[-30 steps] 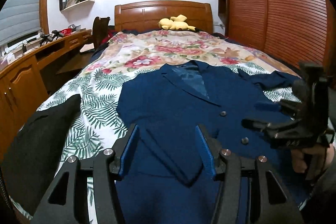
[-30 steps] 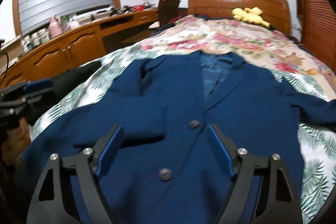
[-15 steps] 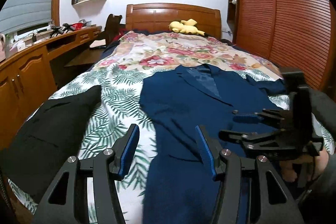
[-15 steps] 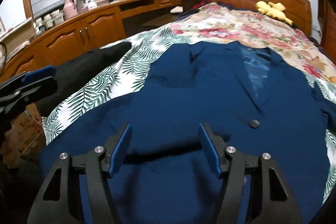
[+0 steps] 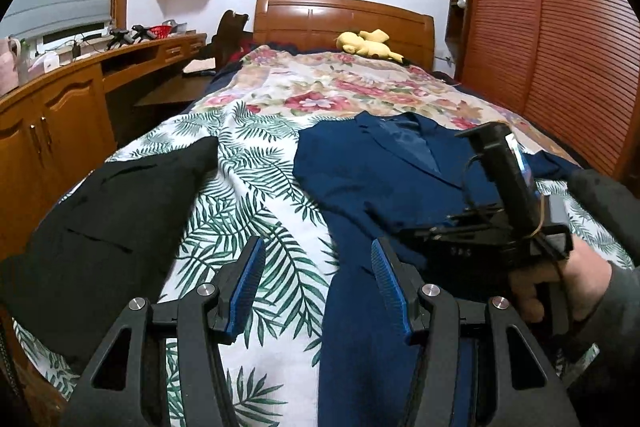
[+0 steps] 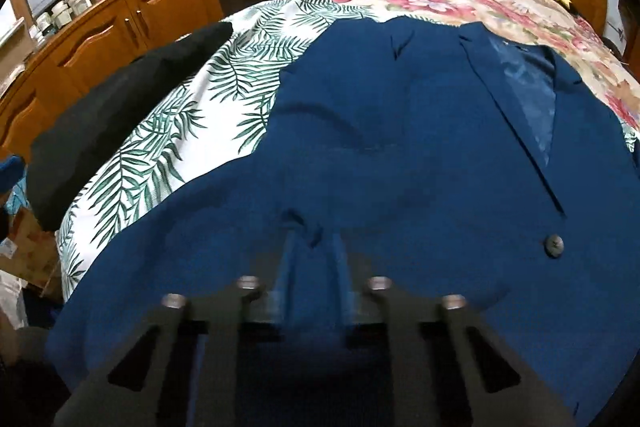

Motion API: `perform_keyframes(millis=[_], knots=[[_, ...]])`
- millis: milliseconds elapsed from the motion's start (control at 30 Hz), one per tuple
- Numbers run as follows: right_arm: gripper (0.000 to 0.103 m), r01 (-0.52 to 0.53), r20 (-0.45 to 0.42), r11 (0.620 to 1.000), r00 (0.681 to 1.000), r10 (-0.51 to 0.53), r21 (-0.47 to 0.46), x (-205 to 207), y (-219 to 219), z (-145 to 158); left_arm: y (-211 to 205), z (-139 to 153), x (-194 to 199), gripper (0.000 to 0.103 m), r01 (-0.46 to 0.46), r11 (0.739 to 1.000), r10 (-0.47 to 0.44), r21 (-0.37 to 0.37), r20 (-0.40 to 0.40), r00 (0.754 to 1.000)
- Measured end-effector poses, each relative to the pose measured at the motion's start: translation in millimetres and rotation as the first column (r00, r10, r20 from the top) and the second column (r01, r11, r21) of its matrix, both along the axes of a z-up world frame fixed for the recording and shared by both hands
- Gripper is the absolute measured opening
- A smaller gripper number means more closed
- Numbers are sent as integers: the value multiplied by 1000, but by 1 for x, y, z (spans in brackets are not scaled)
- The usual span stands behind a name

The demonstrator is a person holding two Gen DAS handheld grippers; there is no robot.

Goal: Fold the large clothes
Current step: 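Close the right gripper on the other blazer sleeve cuff, then lift the held sleeve and fold it across the blazer front over the first sleeve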

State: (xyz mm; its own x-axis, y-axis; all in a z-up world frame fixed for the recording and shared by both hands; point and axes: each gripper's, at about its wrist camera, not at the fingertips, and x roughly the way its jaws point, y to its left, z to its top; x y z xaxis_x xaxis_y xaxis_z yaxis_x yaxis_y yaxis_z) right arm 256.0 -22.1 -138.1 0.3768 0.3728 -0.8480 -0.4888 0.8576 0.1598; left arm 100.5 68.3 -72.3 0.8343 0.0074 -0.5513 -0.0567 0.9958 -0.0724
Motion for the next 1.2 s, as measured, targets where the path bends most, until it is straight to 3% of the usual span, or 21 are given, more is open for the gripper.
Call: perform_keyframes(millis=[33,300,567,733,900,1200], knots=[[5,-2,27,1000,1000,2,-8,-4,-3,5,1,0,1,57,7,1000,-7,-5,1,1000],[3,57,231,997,971,-68,52,-25,-48,77,-15,8,5,57,67,997,-66,-43,22,998],[3,133,432,986,887,-163,99,-47,-108,154,-23,4,6,57,84,996,-84,-19,21,996],[3,183,502,977,839,-211,105,-59,-142,181,-32,4,7,57,91,996,-91,-1,20,996],[3,213,490,973,842,-227,84,-73,-166,165,-49,12,6,57,108,994,-109,16,31,994],[3,231,278,972,932,-233,38,-88,-187,63,-81,16,16,57,154,987,-156,50,58,986]])
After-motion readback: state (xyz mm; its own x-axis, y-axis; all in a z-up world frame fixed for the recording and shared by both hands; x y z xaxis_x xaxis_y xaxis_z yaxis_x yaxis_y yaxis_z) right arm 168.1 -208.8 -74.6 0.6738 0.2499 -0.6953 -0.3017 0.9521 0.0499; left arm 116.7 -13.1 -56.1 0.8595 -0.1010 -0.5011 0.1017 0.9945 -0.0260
